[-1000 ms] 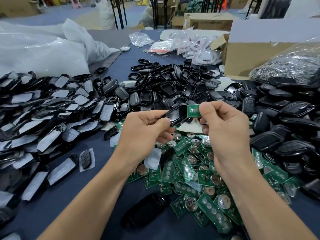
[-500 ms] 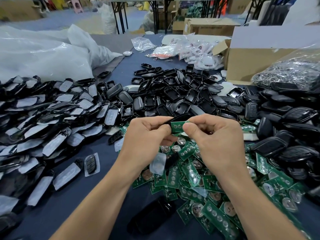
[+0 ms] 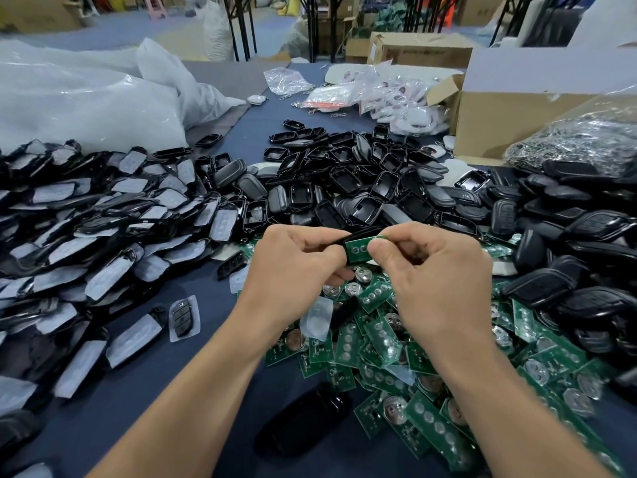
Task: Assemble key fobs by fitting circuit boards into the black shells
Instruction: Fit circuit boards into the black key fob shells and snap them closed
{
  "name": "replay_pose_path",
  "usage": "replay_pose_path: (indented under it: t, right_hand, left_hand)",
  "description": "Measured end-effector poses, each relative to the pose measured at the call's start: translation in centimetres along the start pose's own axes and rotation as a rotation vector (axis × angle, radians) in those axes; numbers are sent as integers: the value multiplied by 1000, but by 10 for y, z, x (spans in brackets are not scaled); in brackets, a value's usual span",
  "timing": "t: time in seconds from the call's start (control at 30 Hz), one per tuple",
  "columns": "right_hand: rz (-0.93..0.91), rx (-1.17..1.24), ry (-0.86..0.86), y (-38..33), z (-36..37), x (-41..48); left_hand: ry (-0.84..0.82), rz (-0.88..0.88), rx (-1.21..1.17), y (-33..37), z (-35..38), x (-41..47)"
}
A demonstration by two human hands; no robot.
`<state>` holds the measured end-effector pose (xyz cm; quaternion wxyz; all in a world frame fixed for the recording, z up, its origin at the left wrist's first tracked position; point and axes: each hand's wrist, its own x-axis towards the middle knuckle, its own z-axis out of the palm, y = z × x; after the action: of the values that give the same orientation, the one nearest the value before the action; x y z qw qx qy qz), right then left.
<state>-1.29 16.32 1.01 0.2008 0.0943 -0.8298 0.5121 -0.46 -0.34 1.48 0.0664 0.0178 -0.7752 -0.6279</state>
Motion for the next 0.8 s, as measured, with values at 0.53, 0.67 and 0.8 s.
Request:
replay_pose_path:
  t: [0.53,0.67,0.8]
  right_hand:
    - [47,-61,39,-2,2,0]
    - [34,127,-112,3,1,2]
    - [127,310,-158,12,0,4]
  left_hand:
    - [32,-4,-92,10,1,-3]
    - [-6,-17,-69,9,1,-4]
    - [-38,10,-3,6,1,-4]
